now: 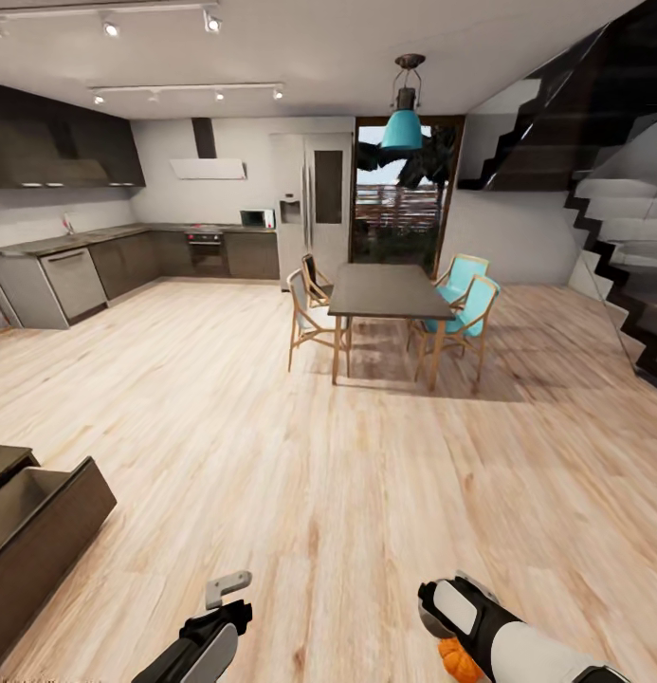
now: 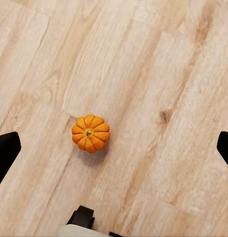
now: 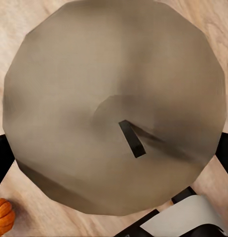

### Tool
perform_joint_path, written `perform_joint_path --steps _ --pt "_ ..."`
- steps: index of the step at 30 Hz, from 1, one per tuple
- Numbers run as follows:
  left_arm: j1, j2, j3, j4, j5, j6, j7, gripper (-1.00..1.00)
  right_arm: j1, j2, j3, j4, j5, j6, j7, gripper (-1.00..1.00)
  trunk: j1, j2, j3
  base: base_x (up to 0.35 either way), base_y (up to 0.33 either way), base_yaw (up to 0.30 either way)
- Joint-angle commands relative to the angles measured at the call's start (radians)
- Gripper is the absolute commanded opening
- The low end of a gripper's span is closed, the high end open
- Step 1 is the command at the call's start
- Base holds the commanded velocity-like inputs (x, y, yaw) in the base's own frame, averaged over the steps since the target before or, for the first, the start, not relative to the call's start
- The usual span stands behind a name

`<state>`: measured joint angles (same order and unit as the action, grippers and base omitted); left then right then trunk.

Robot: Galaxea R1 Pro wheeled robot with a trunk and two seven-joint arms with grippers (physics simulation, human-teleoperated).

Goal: Place each of the two pumpkins and all three candles from the living room inside a cabinet in the living room (use any cabinet), then make sure every cabinet is closed, and position the cauldron so it is next to a table in the living room.

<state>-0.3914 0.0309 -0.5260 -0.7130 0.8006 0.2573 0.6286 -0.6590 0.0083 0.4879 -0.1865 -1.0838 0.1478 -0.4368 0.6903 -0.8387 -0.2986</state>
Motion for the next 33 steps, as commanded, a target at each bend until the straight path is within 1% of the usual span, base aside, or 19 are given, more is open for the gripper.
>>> perform_joint_path --steps 1,10,33 --pt "-0.001 0.001 -0.006 -0.002 0.005 0.003 0.008 1.0 -0.001 -0.001 0.008 -0.002 0.0 0.006 -0.007 -1.0 0.001 -0.001 -0.002 0.207 -0.073 0.273" --pt "-0.001 0.001 -0.006 -0.002 0.005 0.003 0.008 1.0 -0.001 -0.001 0.008 -0.002 0.001 0.007 -0.007 -1.0 0.001 -0.001 -0.005 0.151 -0.031 0.273" --pt "-0.001 0.001 -0.006 -0.002 0.005 0.003 0.008 1.0 -0.001 -0.001 0.008 -0.002 0.002 0.006 -0.006 -1.0 0.001 -0.001 -0.015 0.004 0.0 0.274"
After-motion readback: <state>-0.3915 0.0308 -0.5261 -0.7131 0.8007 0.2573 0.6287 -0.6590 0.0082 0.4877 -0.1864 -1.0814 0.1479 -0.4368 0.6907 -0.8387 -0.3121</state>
